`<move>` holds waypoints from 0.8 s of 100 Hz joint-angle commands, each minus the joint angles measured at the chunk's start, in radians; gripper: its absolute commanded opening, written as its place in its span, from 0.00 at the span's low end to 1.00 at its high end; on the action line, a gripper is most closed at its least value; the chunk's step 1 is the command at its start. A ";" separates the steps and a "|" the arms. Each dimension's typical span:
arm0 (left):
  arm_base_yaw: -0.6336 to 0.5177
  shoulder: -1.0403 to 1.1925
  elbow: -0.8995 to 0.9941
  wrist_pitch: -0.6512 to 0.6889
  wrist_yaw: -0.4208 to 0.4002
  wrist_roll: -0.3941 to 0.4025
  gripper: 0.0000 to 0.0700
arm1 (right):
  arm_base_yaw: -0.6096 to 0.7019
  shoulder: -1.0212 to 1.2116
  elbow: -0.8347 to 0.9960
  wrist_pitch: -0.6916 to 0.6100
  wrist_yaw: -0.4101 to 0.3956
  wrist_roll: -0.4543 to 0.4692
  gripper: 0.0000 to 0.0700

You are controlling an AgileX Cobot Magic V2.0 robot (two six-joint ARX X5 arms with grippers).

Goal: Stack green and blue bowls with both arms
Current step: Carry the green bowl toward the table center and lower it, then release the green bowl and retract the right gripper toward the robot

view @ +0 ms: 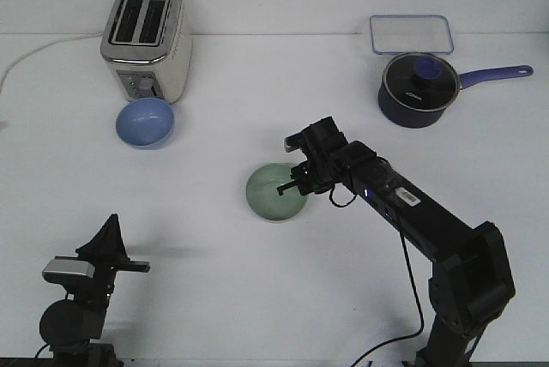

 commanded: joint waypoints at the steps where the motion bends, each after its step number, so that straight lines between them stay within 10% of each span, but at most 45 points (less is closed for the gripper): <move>1: 0.001 -0.002 -0.019 0.014 -0.002 0.005 0.02 | 0.013 0.031 0.011 0.002 0.000 0.008 0.00; 12: 0.001 -0.002 -0.019 0.014 -0.002 0.005 0.02 | 0.015 0.031 0.011 0.005 -0.001 0.010 0.04; 31: 0.001 -0.002 -0.019 0.015 -0.002 0.005 0.02 | 0.018 0.030 0.011 0.005 -0.001 0.028 0.56; 80: 0.001 -0.002 -0.019 0.014 -0.002 0.005 0.02 | -0.023 -0.072 0.016 -0.001 -0.011 0.018 0.57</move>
